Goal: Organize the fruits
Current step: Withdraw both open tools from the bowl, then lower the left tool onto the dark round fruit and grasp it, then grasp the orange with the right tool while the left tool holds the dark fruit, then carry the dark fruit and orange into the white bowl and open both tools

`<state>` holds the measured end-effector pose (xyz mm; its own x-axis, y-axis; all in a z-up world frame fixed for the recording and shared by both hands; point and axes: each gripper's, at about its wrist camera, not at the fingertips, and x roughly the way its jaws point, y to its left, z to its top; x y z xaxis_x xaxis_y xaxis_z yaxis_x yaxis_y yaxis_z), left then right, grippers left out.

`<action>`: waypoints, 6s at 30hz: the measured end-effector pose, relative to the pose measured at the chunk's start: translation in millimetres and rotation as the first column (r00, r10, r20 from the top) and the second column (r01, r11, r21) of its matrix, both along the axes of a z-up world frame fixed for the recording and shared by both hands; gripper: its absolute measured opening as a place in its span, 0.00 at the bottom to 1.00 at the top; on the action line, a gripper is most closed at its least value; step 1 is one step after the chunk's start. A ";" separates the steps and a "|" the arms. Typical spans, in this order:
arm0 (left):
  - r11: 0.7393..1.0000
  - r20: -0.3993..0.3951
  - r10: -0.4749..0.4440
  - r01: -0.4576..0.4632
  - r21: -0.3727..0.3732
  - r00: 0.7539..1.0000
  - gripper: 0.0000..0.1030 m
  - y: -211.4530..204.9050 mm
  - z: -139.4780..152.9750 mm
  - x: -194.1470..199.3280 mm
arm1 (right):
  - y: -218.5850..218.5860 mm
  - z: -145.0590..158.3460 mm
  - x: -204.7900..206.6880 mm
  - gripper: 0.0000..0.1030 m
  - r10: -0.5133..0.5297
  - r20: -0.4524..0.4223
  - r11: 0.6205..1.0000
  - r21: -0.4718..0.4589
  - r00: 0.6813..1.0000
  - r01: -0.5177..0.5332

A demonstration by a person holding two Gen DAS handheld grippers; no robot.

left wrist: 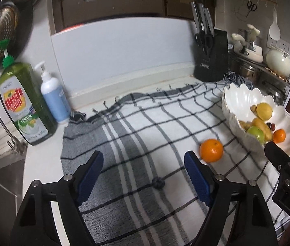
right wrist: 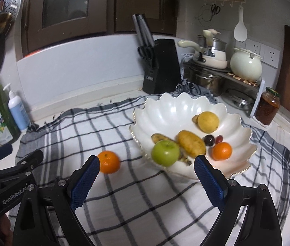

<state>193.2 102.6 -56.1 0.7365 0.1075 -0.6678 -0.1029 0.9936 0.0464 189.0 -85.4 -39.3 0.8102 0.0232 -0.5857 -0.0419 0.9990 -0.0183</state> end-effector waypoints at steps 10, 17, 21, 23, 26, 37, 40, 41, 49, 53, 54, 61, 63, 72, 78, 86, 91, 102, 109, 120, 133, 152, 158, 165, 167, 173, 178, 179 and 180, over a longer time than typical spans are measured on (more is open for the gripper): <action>0.999 -0.083 -0.030 0.028 -0.028 0.996 0.64 1.8 -37.4 5.8 | 11.9 -22.2 3.3 0.91 0.026 -0.041 1.000 -0.009 0.999 -0.027; 0.997 -0.131 -0.068 0.064 -0.038 0.989 0.49 -3.3 -57.3 12.2 | 17.4 -32.4 7.4 0.91 0.040 -0.062 0.999 -0.004 0.997 -0.040; 0.996 -0.146 -0.086 0.079 -0.050 0.986 0.41 -3.9 -63.5 15.5 | 18.5 -36.2 8.9 0.91 0.040 -0.069 0.999 -0.009 0.997 -0.041; 0.994 -0.152 -0.098 0.090 -0.056 0.984 0.37 -4.8 -66.6 16.9 | 18.6 -38.8 9.5 0.91 0.039 -0.074 0.999 -0.010 0.996 -0.040; 0.993 -0.165 -0.110 0.102 -0.057 0.980 0.33 -6.4 -71.2 19.1 | 18.5 -42.2 10.9 0.91 0.035 -0.085 0.999 -0.012 0.996 -0.037; 0.991 -0.161 -0.127 0.118 -0.066 0.979 0.28 -6.2 -76.4 23.4 | 17.8 -47.4 13.3 0.91 0.032 -0.091 0.999 -0.013 0.995 -0.033; 0.991 -0.166 -0.129 0.119 -0.065 0.978 0.27 -7.4 -78.9 24.4 | 17.1 -49.7 14.7 0.91 0.032 -0.098 0.999 -0.011 0.995 -0.033; 0.991 -0.167 -0.130 0.121 -0.064 0.977 0.26 -8.0 -79.8 24.9 | 16.7 -50.5 15.1 0.91 0.031 -0.099 0.999 -0.012 0.995 -0.033; 0.990 -0.171 -0.140 0.134 -0.046 0.975 0.22 -13.9 -81.7 28.1 | 11.9 -53.9 16.0 0.91 0.023 -0.109 1.000 -0.002 0.994 -0.024; 0.991 -0.172 -0.129 0.122 -0.052 0.977 0.21 -12.4 -80.3 27.6 | 11.1 -53.3 15.8 0.91 0.023 -0.108 1.000 -0.003 0.994 -0.024; 0.992 -0.169 -0.123 0.116 -0.054 0.978 0.21 -11.1 -79.0 26.8 | 11.3 -52.6 15.5 0.91 0.023 -0.106 1.000 -0.005 0.994 -0.024; 0.995 -0.130 -0.093 0.090 -0.034 0.987 0.21 -1.3 -63.4 18.3 | 17.4 -44.5 15.2 0.91 0.057 -0.081 0.998 0.001 0.995 -0.057; 0.997 -0.119 -0.076 0.073 -0.031 0.990 0.21 4.8 -59.5 16.9 | 23.4 -42.7 17.9 0.91 0.083 -0.073 0.997 0.003 0.994 -0.083; 0.998 -0.121 -0.014 0.007 -0.054 0.993 0.21 28.4 -56.6 19.9 | 52.2 -45.1 39.2 0.89 0.185 -0.082 0.983 0.004 0.979 -0.185; 0.998 -0.130 0.015 -0.023 -0.061 0.991 0.21 34.4 -57.9 28.1 | 53.7 -62.3 63.1 0.77 0.170 -0.147 0.985 -0.005 0.974 -0.173; 0.998 -0.137 0.013 -0.021 -0.057 0.990 0.21 31.1 -59.0 33.5 | 52.3 -85.3 87.0 0.65 0.163 -0.227 0.987 0.028 0.960 -0.161; 0.998 -0.142 0.014 -0.022 -0.057 0.990 0.21 31.2 -59.6 35.3 | 58.9 -87.1 88.6 0.48 0.197 -0.232 0.980 0.024 0.953 -0.197; 0.999 -0.133 0.012 -0.018 -0.049 0.991 0.21 29.3 -52.1 30.9 | 56.8 -74.7 74.4 0.47 0.191 -0.200 0.981 0.017 0.961 -0.191; 0.999 -0.111 -0.004 0.000 -0.042 0.994 0.21 16.9 -39.0 25.8 | 47.4 -53.4 59.2 0.47 0.186 -0.165 0.983 0.033 0.969 -0.183; 0.996 -0.076 -0.083 0.079 -0.043 0.994 0.21 -27.5 -17.7 21.0 | 6.1 -24.7 33.2 0.47 0.140 -0.141 0.989 0.057 0.980 -0.133; 0.975 -0.043 -0.214 0.211 -0.063 0.976 0.21 -99.2 8.0 34.9 | -61.1 6.0 16.6 0.47 0.040 -0.096 0.998 0.052 0.995 -0.036; 0.951 -0.015 -0.307 0.306 -0.048 0.951 0.21 -191.9 29.1 109.1 | -159.9 16.1 68.0 0.47 -0.158 -0.078 0.986 0.048 0.984 0.162; 0.947 -0.035 -0.320 0.319 -0.031 0.947 0.21 -210.3 22.5 137.5 | -181.8 5.9 95.3 0.47 -0.194 -0.100 0.979 0.041 0.976 0.199; 0.946 -0.069 -0.323 0.323 -0.009 0.944 0.21 -224.3 8.0 164.3 | -193.3 -9.2 116.7 0.47 -0.210 -0.136 0.976 0.026 0.968 0.216; 0.946 -0.079 -0.325 0.325 -0.013 0.943 0.21 -224.9 3.7 167.5 | -194.5 -13.8 120.6 0.47 -0.209 -0.145 0.976 0.023 0.967 0.215; 0.946 -0.101 -0.325 0.325 -0.019 0.940 0.25 -225.1 -8.4 173.3 | -195.0 -23.3 127.0 0.47 -0.213 -0.168 0.976 0.014 0.962 0.218; 0.947 -0.104 -0.320 0.321 -0.010 0.942 0.40 -224.5 -10.1 173.7 | -193.8 -24.4 127.0 0.49 -0.222 -0.176 0.974 0.006 0.959 0.226; 0.948 -0.104 -0.316 0.317 -0.010 0.943 0.44 -223.6 -9.6 173.1 | -193.9 -24.3 126.3 0.53 -0.228 -0.174 0.973 0.003 0.958 0.233; 0.949 -0.101 -0.314 0.314 -0.008 0.944 0.49 -222.7 -8.8 172.0 | -193.9 -23.3 124.6 0.63 -0.238 -0.167 0.971 -0.001 0.957 0.241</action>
<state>365.1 -120.0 -65.0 0.6633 -0.1125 -0.7399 0.2198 0.9743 0.0489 313.7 -279.3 -62.7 0.6860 -0.1469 -0.7126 0.1976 0.9802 -0.0119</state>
